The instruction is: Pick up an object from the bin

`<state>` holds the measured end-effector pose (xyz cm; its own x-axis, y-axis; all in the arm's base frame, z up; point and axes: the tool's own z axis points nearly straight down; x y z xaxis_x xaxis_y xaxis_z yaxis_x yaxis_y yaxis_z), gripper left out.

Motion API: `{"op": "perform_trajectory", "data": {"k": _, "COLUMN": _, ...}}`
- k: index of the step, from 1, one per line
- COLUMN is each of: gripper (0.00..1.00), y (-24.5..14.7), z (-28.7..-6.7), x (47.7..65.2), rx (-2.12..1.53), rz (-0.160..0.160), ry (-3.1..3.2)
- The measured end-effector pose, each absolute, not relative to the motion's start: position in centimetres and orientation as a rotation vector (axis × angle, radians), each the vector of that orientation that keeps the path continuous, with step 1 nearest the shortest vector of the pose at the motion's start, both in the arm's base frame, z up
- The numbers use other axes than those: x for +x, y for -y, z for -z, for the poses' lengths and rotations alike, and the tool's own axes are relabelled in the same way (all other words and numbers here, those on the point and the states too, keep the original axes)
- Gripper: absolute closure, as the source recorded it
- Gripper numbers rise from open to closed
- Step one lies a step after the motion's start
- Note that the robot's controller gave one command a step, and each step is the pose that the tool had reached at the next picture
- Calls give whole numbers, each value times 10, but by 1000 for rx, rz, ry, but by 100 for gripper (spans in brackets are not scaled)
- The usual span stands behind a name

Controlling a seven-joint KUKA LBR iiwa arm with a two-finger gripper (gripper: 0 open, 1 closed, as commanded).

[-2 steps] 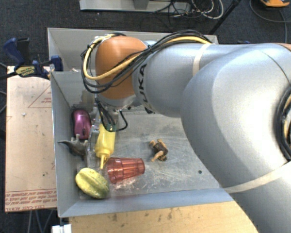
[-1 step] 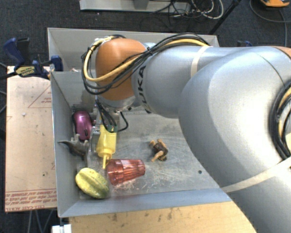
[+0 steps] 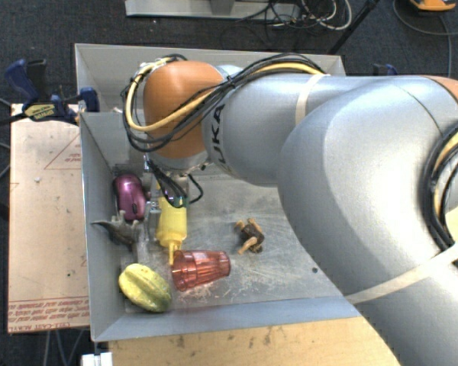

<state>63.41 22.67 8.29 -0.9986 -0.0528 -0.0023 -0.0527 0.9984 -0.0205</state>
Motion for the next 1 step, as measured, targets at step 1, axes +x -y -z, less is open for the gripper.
{"op": "perform_trajectory", "data": {"k": 1, "gripper": 0, "y": -228, "z": -83, "x": 634, "rx": -107, "rz": 44, "ry": -3135}}
